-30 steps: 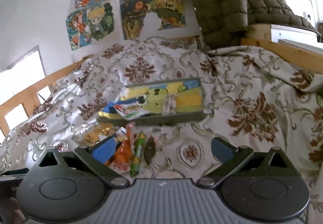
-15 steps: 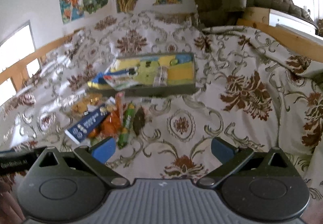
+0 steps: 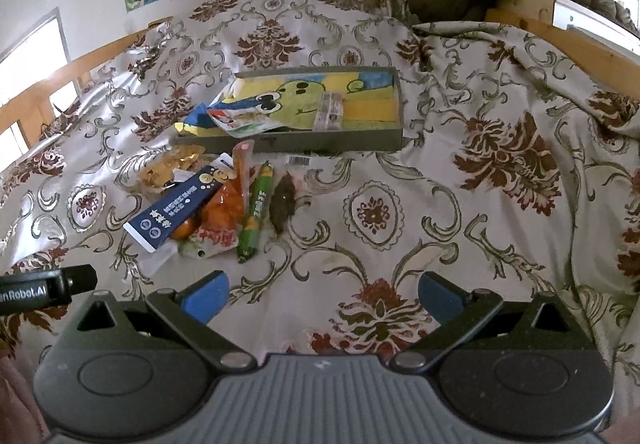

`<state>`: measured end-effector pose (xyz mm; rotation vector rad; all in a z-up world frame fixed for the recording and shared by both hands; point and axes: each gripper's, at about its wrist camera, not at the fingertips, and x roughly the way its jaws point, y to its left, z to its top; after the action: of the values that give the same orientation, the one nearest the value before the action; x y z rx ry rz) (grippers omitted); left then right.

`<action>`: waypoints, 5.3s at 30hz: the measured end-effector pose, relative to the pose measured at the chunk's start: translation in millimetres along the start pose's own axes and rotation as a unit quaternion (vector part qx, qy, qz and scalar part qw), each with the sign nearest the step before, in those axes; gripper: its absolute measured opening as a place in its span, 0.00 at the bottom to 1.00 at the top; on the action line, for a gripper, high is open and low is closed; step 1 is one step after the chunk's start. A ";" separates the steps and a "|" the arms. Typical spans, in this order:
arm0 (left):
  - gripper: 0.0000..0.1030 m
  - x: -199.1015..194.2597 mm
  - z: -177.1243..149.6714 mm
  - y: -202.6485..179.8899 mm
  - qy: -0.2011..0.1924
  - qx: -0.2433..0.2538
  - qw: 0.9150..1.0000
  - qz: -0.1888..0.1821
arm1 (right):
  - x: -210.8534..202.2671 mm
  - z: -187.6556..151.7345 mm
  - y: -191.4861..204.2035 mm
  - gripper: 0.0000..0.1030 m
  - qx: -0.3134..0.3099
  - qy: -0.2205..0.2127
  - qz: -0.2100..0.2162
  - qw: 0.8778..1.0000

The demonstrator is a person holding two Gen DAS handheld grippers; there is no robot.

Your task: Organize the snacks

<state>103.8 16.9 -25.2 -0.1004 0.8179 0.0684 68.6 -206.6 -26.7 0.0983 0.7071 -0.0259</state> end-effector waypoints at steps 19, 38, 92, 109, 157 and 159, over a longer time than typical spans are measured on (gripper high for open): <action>0.99 32.6 55.7 7.3 0.019 0.102 0.994 -0.021 | 21.1 12.8 14.5 1.00 -0.030 0.011 0.025 0.999; 0.99 95.2 87.5 13.2 0.039 0.070 0.992 -0.095 | 55.4 44.9 46.4 1.00 -0.157 -0.030 0.080 0.984; 0.38 168.0 93.8 -16.3 0.094 0.064 0.965 -0.237 | 148.9 38.2 91.4 0.64 -0.220 -0.001 0.130 0.967; 0.25 154.1 88.1 -30.9 0.069 0.129 0.963 -0.226 | 144.6 46.8 96.5 0.50 -0.197 0.030 0.098 0.975; 0.06 174.1 97.3 -27.2 0.118 0.057 0.957 -0.260 | 150.0 45.3 90.3 0.47 -0.199 0.030 0.112 0.973; 0.06 171.0 98.4 -23.3 0.111 0.047 0.959 -0.256 | 147.0 45.1 91.1 0.47 -0.200 0.025 0.110 0.973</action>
<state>294.0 8.9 -81.9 -0.2311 0.9954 -0.4782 214.7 -119.0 -80.7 -0.2107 0.7369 0.3324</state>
